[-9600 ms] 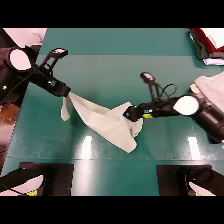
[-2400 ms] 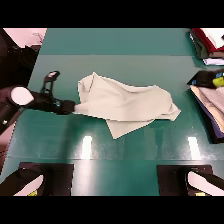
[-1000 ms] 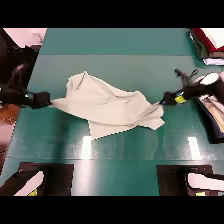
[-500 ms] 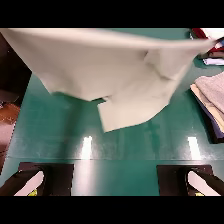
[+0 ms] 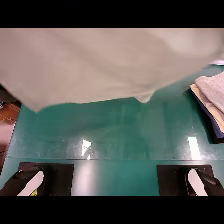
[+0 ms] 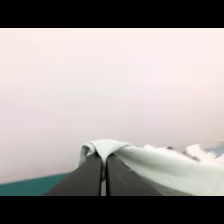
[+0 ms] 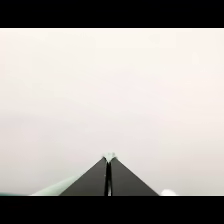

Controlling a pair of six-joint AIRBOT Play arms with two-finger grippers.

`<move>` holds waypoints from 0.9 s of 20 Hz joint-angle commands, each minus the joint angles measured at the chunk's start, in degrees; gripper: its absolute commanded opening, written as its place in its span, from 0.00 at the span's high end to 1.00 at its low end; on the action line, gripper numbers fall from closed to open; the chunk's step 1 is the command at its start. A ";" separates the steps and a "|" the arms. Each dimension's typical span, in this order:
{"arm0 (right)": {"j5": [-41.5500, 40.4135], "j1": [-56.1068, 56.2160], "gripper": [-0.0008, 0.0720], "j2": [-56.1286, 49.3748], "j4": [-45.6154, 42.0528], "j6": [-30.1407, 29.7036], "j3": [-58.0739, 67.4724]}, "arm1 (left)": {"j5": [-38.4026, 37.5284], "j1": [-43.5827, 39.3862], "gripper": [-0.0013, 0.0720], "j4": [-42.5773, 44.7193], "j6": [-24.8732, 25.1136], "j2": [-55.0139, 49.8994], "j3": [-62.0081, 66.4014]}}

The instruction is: Fold the shirts.

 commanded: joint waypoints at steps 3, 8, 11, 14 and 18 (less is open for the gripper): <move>4.00 -9.01 0.97 2.58 -0.04 2.62 3.82 | 1.18 0.02 0.95 -7.21 1.03 1.46 0.37; 21.53 -7.85 0.97 -10.73 0.39 9.57 10.97 | -6.12 0.02 0.95 5.44 -0.70 -0.15 -14.58; 30.49 0.07 0.97 -21.90 -0.33 12.07 7.19 | -12.39 0.02 0.95 4.94 -0.42 -6.08 -25.64; 34.38 8.26 0.97 -33.03 -2.93 12.33 -1.60 | -14.88 0.02 0.95 5.57 1.79 -14.80 -33.83; 28.83 12.41 0.98 -46.14 -3.21 12.37 -8.22 | -10.80 0.02 0.95 5.75 2.99 -29.51 -35.45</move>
